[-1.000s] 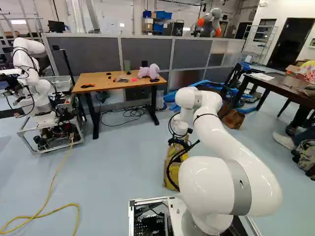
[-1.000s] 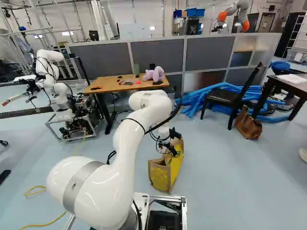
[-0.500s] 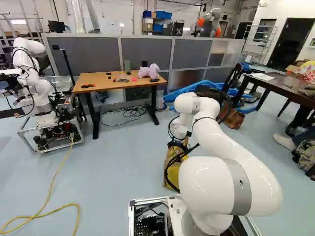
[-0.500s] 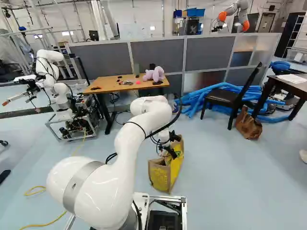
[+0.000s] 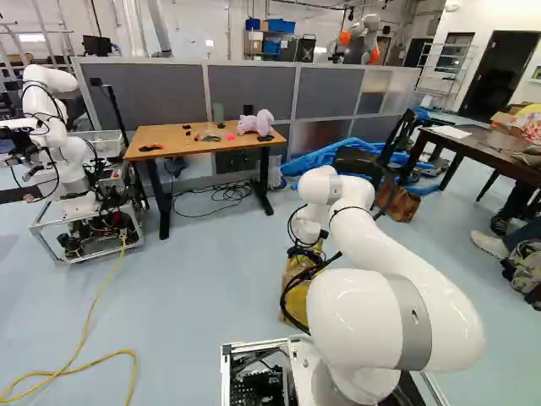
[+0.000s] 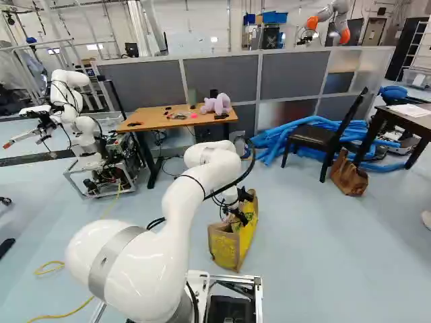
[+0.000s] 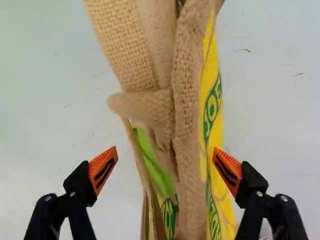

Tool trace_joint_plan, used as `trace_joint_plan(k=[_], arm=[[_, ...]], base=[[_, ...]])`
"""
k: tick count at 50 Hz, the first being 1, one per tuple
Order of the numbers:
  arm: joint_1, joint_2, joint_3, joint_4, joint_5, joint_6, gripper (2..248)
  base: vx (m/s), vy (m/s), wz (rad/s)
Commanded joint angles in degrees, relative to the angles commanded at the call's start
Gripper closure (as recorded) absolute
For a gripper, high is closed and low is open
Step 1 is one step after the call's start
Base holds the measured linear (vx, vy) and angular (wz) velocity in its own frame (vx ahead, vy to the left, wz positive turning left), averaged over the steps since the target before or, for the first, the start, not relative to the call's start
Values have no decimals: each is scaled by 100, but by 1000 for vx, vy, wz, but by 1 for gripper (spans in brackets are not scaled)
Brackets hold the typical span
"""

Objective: Pick up the bag on the ground and place it on the table

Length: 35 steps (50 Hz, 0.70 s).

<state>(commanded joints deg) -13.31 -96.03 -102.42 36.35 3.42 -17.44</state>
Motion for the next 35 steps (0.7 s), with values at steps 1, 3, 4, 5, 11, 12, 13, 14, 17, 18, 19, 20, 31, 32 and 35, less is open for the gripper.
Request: trace_joint_plan(k=[1, 3, 4, 5, 11, 12, 13, 14, 17, 18, 19, 20, 31, 32, 35], arm=[[0, -1, -1, 0, 0, 0, 3], [0, -2, -2, 0, 0, 0, 3], [0, -2, -2, 0, 0, 0, 3], [0, -2, -2, 0, 0, 0, 3], [0, -2, -2, 0, 0, 0, 3], [0, -2, -2, 0, 0, 0, 3], [0, -2, -2, 0, 0, 0, 24], [0, -2, -2, 0, 0, 0, 24], [0, -2, -2, 0, 0, 0, 24], [0, -2, -2, 0, 0, 0, 62], [0, -2, -2, 0, 0, 0, 62], [0, -2, -2, 0, 0, 0, 62], [0, -2, -2, 0, 0, 0, 137], [0, -2, -2, 0, 0, 0, 137], [0, -2, -2, 0, 0, 0, 175]], base=[[0, 0, 0], [0, 0, 0], [0, 0, 0], [0, 0, 0], [0, 0, 0], [0, 0, 0], [0, 0, 0], [0, 0, 0], [0, 0, 0], [0, 0, 0], [0, 0, 0], [0, 0, 0], [0, 0, 0], [0, 0, 0], [0, 0, 0]])
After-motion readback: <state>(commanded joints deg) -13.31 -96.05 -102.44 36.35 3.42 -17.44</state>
